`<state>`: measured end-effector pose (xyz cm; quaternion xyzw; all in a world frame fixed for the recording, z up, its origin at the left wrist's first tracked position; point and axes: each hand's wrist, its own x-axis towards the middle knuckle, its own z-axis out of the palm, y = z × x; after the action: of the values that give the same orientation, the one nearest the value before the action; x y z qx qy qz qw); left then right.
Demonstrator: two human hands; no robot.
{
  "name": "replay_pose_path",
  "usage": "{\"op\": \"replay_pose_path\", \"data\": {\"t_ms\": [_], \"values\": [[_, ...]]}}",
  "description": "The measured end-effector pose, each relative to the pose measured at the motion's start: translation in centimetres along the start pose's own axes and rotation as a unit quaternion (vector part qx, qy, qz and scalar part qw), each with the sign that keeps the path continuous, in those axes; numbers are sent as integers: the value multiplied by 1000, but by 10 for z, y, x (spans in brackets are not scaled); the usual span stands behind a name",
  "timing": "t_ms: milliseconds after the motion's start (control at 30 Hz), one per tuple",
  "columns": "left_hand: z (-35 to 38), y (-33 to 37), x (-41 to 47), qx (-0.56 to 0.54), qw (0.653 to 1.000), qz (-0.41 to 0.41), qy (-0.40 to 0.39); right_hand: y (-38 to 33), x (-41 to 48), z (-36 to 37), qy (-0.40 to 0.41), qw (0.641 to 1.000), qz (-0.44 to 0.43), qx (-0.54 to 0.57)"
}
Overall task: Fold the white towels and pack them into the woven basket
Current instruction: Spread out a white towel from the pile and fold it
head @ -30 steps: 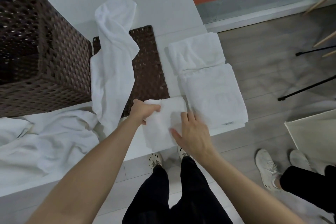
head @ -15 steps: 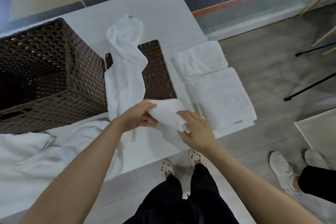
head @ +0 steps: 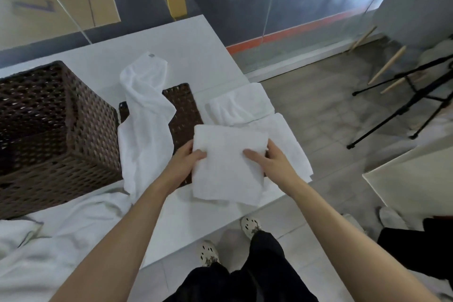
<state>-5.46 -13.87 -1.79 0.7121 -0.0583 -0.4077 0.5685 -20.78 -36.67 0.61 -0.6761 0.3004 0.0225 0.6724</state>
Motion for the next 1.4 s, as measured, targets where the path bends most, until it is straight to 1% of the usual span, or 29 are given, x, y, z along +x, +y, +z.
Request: {"op": "replay_pose_path", "data": {"t_ms": [100,167,267,367,433,500,600,667,733,800,933,1000,1067,1133,1200,1300,1333,1367,1400], "values": [[28,-4,10,70,997,-17,15,27,5,-17,12,995,56,-77],[45,-11,16,107,994,-32,16,44,8,-33,15,993,69,-90],[69,-17,24,81,994,-69,3,50,13,-62,16,995,76,-55],[97,-9,37,33,995,-89,23,44,33,-96,26,996,39,-79],[112,-7,50,-21,994,-101,42,38,54,-115,30,994,18,-100],[123,-10,59,-45,989,-126,58,31,77,-126,28,990,14,-136],[133,-20,68,-7,984,-167,58,36,104,-134,-34,969,39,-241],[140,-18,67,4,984,-166,59,41,111,-137,-44,963,44,-260],[145,-17,69,-2,986,-154,64,41,113,-142,-20,970,35,-241],[149,-17,70,4,986,-151,66,43,114,-145,-12,969,30,-247],[153,-27,76,126,971,-161,122,48,115,-147,-29,955,5,-294],[153,-29,79,102,969,-164,155,47,118,-145,-13,950,-16,-312],[153,-27,80,54,974,-156,156,47,123,-142,-6,937,-22,-348],[153,-26,84,59,978,-138,146,47,127,-139,-33,930,7,-367],[153,-24,86,74,979,-122,145,47,128,-140,-58,932,38,-355],[153,-24,87,84,979,-112,145,49,128,-146,-45,933,46,-354],[152,-25,88,87,979,-114,142,49,126,-147,-26,932,30,-360],[150,-24,88,86,980,-117,136,50,125,-147,5,927,-13,-374],[148,-23,87,81,982,-120,124,50,124,-146,37,914,-75,-396]]}}
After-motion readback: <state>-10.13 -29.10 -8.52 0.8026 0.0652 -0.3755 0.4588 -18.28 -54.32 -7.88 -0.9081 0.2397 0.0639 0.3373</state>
